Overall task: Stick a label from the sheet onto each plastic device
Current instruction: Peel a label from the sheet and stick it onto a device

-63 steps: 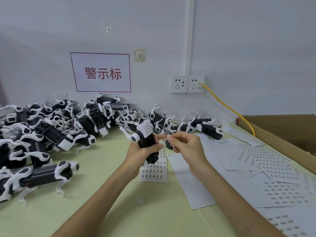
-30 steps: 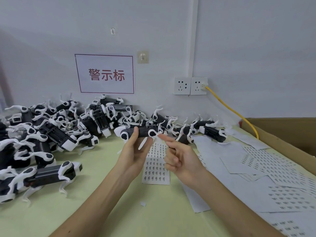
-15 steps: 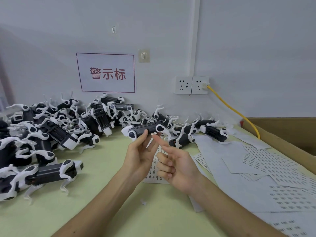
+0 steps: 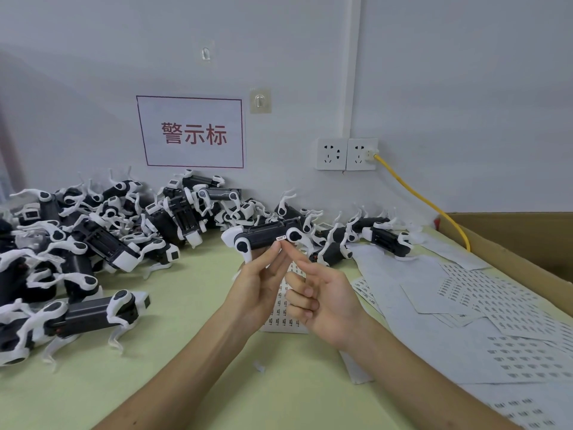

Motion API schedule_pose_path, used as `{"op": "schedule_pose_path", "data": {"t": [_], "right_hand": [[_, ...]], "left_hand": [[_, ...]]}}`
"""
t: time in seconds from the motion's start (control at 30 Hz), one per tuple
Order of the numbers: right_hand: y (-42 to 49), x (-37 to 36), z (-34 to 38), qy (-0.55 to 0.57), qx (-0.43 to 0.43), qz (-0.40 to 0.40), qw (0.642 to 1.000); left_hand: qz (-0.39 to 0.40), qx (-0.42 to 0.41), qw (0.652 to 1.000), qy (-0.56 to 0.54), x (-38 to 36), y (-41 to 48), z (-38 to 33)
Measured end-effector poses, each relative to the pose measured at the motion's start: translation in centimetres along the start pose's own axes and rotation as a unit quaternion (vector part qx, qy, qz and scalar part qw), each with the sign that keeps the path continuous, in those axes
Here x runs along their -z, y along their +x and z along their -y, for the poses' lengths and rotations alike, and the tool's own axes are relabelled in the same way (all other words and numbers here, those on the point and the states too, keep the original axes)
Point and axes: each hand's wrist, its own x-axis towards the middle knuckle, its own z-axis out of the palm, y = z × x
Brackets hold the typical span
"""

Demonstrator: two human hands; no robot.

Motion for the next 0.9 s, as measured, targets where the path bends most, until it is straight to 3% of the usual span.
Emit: {"op": "schedule_pose_path", "data": {"t": [0.9], "right_hand": [[-0.21,-0.43,-0.53,-0.001,-0.003,0.006,1.0]], "left_hand": [[-0.024,-0.001,0.999,0.045,-0.04,-0.28,0.05]]}}
